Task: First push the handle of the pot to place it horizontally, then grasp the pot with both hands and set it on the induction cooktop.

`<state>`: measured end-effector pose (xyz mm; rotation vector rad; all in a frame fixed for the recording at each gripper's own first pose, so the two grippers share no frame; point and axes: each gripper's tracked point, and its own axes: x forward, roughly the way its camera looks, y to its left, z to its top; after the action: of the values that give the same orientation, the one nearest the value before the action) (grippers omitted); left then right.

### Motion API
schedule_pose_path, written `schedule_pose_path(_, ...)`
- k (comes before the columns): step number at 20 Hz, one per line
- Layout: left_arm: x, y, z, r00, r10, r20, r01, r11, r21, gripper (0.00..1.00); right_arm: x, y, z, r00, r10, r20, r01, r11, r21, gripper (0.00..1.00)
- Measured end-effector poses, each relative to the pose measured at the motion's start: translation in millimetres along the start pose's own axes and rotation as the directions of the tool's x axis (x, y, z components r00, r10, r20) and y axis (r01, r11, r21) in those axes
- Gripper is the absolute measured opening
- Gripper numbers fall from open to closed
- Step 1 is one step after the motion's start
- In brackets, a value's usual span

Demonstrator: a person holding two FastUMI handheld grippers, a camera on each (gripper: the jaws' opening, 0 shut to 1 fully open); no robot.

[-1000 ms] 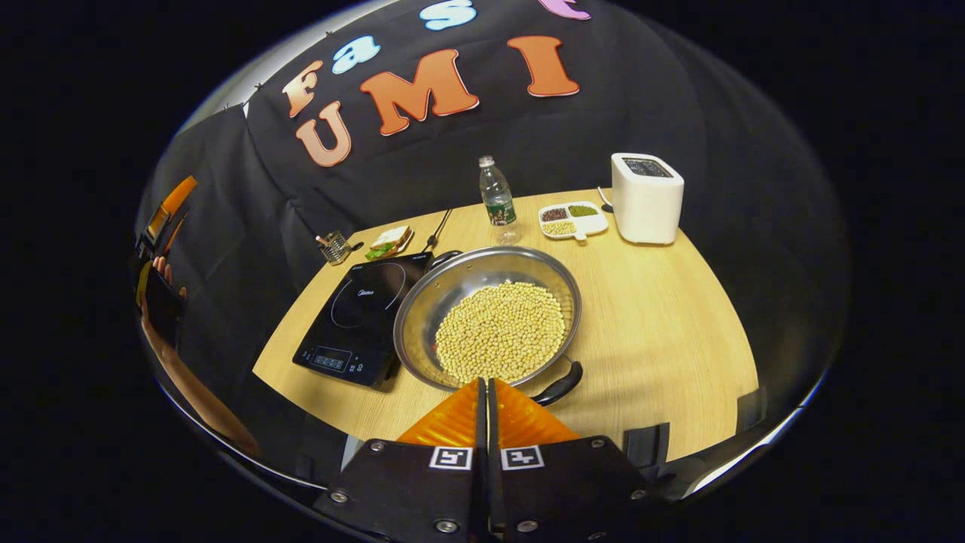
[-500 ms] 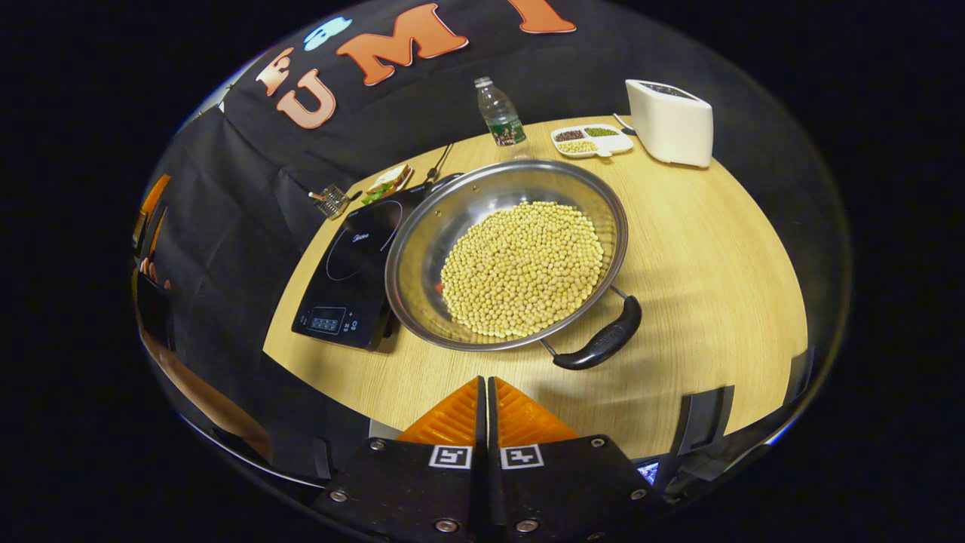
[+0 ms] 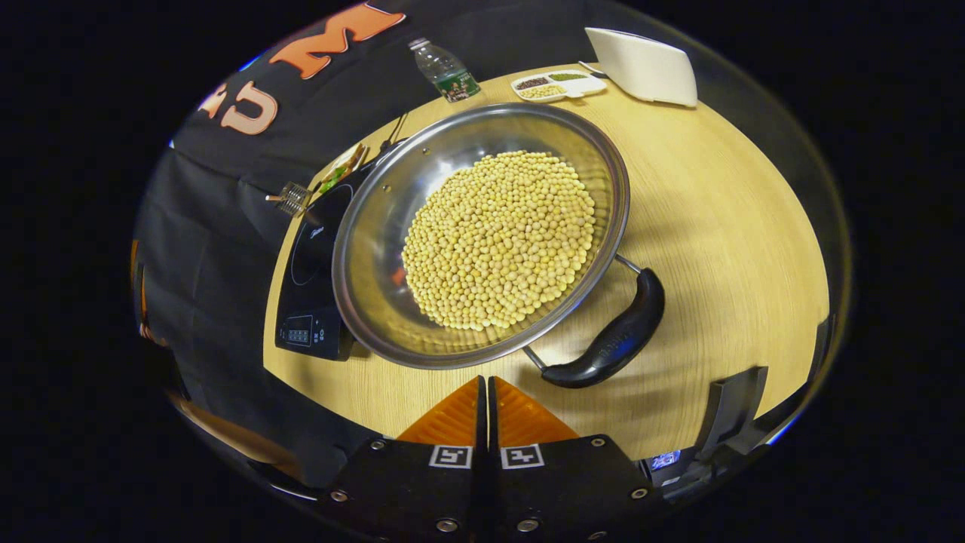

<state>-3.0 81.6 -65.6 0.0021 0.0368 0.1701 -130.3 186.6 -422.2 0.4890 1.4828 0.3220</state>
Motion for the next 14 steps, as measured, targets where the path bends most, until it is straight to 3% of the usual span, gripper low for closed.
schedule_pose_path(2, 4.4, 2.9, -15.1, 0.999, 0.003, -0.038, -0.003, 1.0, 0.0, 0.92, 1.9, -0.3, 7.9, 1.0, -0.003, 0.003, 0.003, 0.999, 0.039, 0.0)
schedule_pose_path(4, 8.8, 5.9, -24.9, 0.998, 0.008, -0.064, -0.007, 1.0, 0.008, 0.96, 2.7, -1.9, 11.2, 1.0, -0.003, -0.012, 0.004, 0.997, 0.083, 0.0)
schedule_pose_path(14, 17.7, -0.5, -50.6, 0.993, -0.011, -0.118, 0.018, 0.998, 0.063, 0.94, 15.4, -24.5, 12.3, 0.996, -0.068, -0.059, 0.076, 0.984, 0.158, 0.0)
